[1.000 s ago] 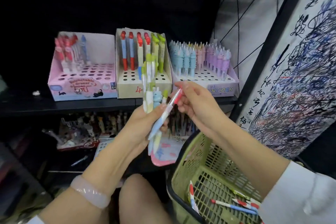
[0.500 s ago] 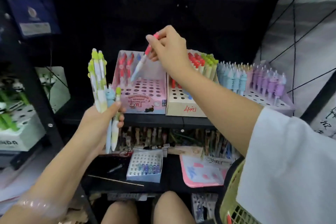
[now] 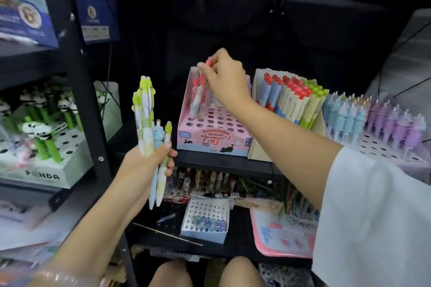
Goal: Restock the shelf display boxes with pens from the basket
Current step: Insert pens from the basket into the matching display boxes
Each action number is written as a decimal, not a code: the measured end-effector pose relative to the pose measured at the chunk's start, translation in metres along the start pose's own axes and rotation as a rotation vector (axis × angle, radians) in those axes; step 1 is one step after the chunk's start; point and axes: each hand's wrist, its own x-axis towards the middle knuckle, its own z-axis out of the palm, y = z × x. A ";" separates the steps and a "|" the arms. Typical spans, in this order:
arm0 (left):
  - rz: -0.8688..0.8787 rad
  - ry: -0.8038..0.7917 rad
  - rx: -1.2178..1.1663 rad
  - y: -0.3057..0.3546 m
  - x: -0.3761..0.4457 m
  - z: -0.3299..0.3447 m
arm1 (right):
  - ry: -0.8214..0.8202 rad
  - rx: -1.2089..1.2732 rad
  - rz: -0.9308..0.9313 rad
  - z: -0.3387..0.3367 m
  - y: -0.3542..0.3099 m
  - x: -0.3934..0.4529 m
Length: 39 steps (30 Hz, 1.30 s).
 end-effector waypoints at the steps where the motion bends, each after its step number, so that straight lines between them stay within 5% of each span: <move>1: -0.009 0.008 0.002 -0.001 0.001 0.001 | -0.070 -0.019 0.002 0.003 0.001 -0.001; 4: -0.028 0.010 -0.001 -0.002 0.002 0.005 | -0.239 -0.132 -0.034 0.016 0.001 -0.008; 10: -0.035 -0.018 0.014 0.001 -0.002 0.009 | -0.250 -0.389 -0.059 0.015 -0.007 -0.010; 13: -0.028 -0.028 -0.015 0.004 -0.003 0.011 | -0.237 -0.072 -0.011 0.006 -0.014 -0.028; 19: -0.013 -0.058 -0.083 0.008 -0.001 0.021 | -0.750 0.324 0.198 -0.002 -0.007 -0.067; 25: -0.049 -0.132 -0.213 0.010 -0.003 0.030 | -0.805 0.477 0.243 -0.008 -0.001 -0.065; 31: -0.041 -0.119 -0.091 0.008 -0.001 0.034 | -0.545 0.534 0.356 -0.010 0.004 -0.062; 36: -0.035 -0.136 -0.166 0.011 0.002 0.040 | -0.705 0.921 0.472 -0.022 0.008 -0.060; 39: -0.057 -0.149 -0.149 0.010 0.004 0.040 | -0.734 0.850 0.414 -0.027 0.009 -0.058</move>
